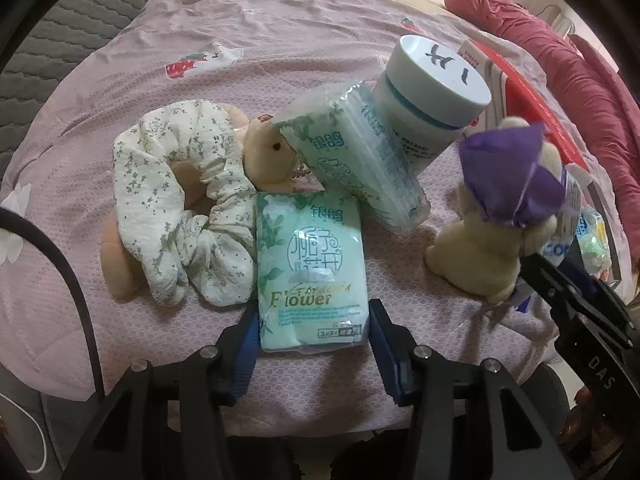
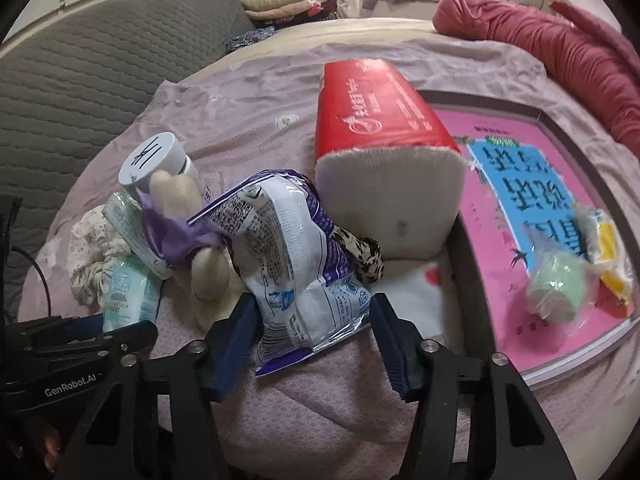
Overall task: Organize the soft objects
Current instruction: 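Grasp the white-purple snack bag with the right gripper while the left gripper grasps the Flower tissue pack, then lift the snack bag with the right gripper while the left gripper lifts the tissue pack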
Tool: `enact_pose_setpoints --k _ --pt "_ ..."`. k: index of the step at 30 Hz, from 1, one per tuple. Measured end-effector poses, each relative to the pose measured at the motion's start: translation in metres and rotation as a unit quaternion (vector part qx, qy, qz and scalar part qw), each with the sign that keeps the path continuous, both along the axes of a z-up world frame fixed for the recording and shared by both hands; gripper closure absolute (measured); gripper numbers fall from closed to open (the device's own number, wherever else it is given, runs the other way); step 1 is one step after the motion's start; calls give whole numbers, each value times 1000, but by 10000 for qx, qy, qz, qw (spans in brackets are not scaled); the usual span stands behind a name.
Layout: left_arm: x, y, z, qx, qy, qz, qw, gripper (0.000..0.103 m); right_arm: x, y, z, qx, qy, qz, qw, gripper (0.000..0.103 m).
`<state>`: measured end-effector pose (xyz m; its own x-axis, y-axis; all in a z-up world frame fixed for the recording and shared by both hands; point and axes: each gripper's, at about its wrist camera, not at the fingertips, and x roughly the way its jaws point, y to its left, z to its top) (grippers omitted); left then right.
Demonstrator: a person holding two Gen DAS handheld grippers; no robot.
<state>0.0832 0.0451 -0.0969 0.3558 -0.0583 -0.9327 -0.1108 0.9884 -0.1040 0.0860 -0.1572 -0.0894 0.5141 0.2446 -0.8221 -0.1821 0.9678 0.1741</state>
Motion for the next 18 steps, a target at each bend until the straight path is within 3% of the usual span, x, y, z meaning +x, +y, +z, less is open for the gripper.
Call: enact_pose_setpoints --k 14,18 --pt "-10 10 11 -646 -247 -56 9976 53 -9 -37 6 979 144 -352 9945 69" --pt "-12 6 15 -682 -328 -136 9970 53 -9 -43 5 1000 190 -457 9938 66"
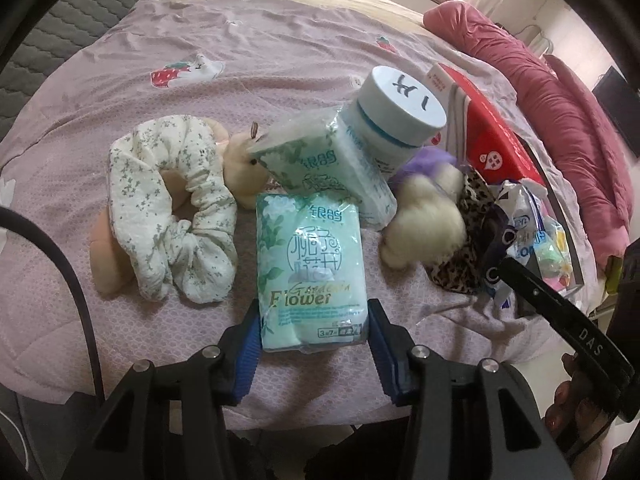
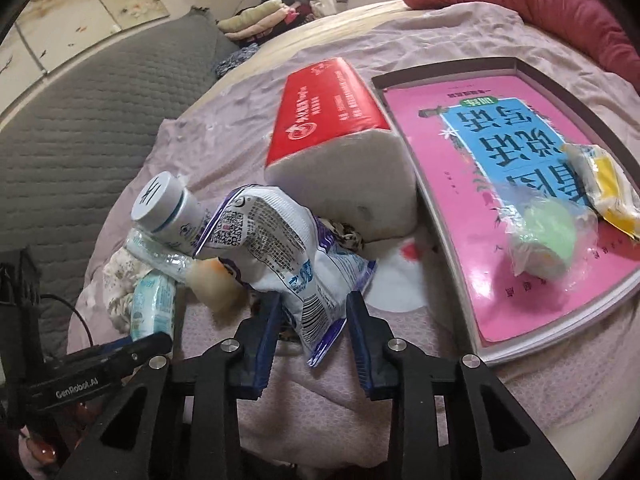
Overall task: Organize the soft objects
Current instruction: 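Lift the snack bag with the right gripper while the left gripper lifts the tissue pack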
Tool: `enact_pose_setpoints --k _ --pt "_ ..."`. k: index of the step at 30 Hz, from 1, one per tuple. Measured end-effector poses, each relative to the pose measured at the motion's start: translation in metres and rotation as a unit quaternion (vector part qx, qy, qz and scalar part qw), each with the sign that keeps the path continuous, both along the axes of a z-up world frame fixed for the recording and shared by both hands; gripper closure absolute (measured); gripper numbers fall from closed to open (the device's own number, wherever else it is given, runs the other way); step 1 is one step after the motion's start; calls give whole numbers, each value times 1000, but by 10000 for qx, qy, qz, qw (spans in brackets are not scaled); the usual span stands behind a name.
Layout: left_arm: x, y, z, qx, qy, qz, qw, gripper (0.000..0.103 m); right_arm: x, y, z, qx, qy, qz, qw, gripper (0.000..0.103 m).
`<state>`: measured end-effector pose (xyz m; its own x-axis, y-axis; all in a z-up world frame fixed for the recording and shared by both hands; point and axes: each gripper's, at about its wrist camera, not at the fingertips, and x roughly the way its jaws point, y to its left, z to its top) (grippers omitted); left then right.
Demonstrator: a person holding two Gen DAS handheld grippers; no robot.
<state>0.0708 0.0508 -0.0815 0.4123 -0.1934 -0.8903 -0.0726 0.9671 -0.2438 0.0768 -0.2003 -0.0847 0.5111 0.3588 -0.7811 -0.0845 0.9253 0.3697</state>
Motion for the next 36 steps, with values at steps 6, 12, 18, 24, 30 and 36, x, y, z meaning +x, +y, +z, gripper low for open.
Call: enact_pose_setpoints --k 6,12,18,24,30,36 --pt "-1 -4 0 22 24 -70 10000 53 4 15 1 -480 -84 110 9987 40" --pt "-4 -10 2 25 -7 -145 9999 53 12 32 0 -917 -265 355 9948 37" --pt "-5 -14 2 -55 -20 -240 9997 53 19 30 -5 -568 -324 480 9967 38" --pt "-7 -16 5 -101 -97 -313 9994 53 15 21 1 -276 -409 439 9978 52" --pt "-10 -14 7 -167 -105 -300 9994 53 1 5 12 26 -432 218 9988 53" --pt "-19 -10 15 -267 -218 -275 9990 53 -12 -9 28 144 -617 60 9980 53"
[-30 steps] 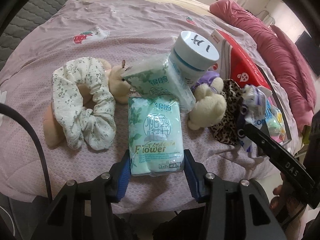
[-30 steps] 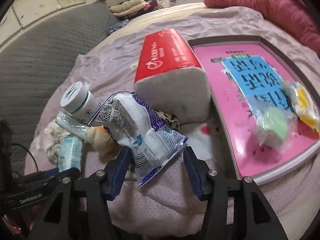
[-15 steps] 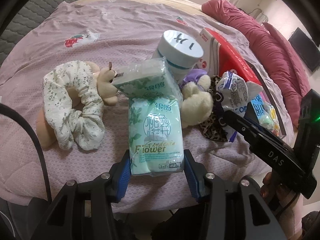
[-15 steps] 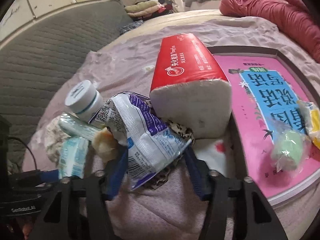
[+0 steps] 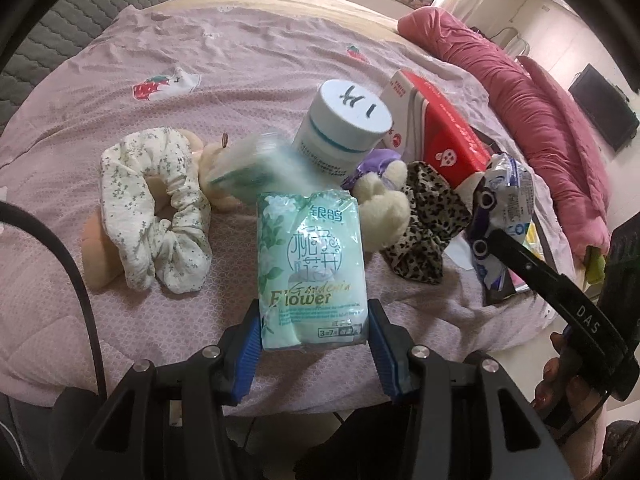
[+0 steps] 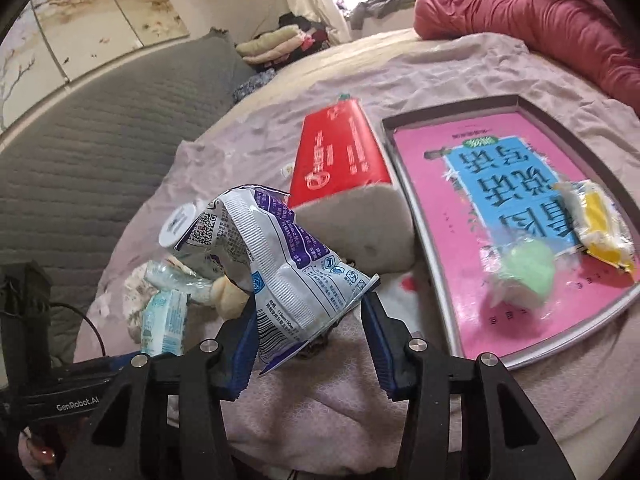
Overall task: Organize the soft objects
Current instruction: 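Lift the snack bag with the right gripper while the left gripper lifts the tissue pack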
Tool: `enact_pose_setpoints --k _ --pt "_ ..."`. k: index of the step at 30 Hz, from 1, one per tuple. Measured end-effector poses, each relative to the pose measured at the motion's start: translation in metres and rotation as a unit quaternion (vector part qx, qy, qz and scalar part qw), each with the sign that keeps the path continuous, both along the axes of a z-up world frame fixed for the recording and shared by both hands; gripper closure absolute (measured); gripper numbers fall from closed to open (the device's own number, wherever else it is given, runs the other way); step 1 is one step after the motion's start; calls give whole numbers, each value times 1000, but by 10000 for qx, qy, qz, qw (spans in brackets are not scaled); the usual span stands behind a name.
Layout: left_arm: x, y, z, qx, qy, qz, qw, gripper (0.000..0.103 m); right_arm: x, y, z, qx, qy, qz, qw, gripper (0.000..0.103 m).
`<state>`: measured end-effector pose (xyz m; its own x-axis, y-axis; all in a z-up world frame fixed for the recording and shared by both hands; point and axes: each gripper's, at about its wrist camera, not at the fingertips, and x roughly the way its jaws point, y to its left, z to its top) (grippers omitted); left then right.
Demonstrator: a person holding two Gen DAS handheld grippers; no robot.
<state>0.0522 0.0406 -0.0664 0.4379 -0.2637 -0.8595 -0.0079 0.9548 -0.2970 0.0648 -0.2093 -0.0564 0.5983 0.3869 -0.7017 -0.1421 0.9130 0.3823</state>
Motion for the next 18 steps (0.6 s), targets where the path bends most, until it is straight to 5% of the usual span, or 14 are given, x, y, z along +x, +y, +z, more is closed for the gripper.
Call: enact_pose_setpoints --k 18 --pt "-17 -8 37 105 -717 -55 9974 53 -17 -13 37 -58 -712 -249 9971 53"
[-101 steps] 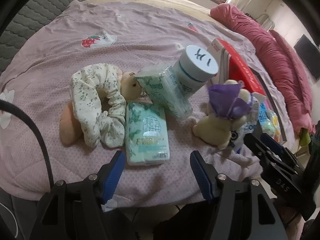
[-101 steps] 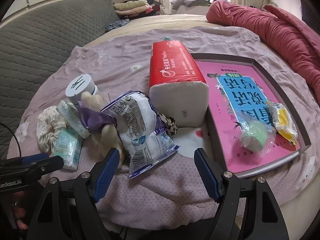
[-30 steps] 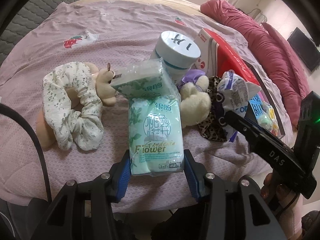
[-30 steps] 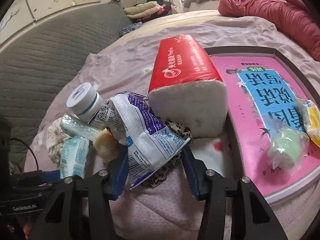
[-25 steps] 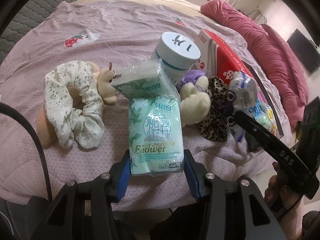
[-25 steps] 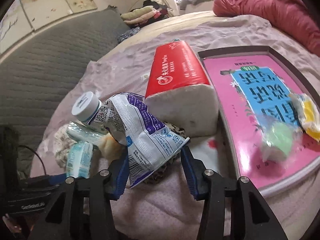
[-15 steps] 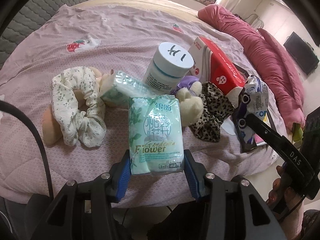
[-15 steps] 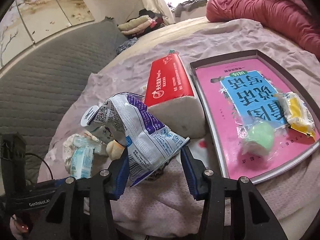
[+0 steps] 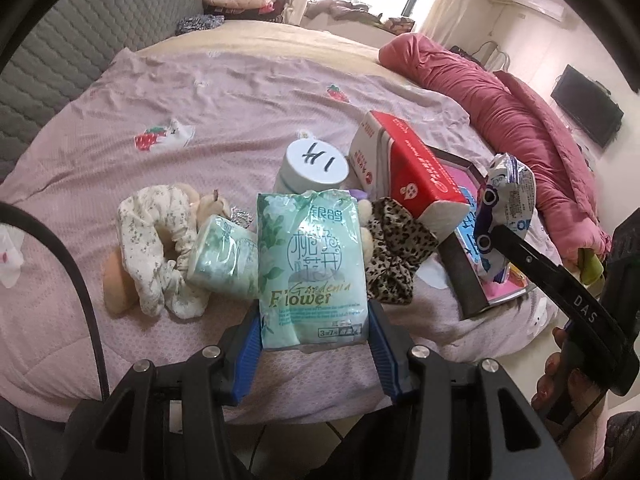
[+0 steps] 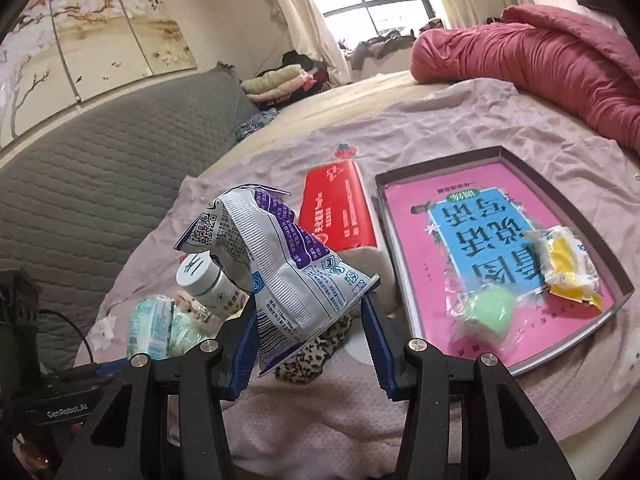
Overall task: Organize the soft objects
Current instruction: 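Lift the snack bag with the right gripper while the left gripper lifts the tissue pack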
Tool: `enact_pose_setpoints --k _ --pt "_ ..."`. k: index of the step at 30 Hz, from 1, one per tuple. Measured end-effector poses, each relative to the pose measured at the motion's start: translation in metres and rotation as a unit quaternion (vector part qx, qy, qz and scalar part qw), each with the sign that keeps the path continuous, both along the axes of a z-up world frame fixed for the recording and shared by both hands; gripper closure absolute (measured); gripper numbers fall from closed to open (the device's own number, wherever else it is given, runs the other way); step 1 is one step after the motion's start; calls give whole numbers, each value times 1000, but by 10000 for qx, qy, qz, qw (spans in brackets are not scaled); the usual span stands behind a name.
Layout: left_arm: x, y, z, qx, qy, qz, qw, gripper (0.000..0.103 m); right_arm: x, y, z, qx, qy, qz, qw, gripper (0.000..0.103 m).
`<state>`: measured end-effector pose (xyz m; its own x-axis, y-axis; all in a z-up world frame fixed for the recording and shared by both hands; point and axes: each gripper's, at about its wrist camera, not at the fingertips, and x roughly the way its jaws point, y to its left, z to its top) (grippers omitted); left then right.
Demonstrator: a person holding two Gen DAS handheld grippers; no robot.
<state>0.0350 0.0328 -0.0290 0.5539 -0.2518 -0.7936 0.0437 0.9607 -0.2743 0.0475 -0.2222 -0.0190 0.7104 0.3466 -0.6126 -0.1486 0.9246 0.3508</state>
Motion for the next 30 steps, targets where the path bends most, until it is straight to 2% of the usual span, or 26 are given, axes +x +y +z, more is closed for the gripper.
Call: enact_pose_setpoints --k 14,30 --pt "1 -32 24 94 -252 -189 9995 53 -6 -11 13 60 -253 -148 9996 53" --pt "31 -71 56 95 -541 -355 9979 53 -11 -63 18 330 -410 -942 9942 53"
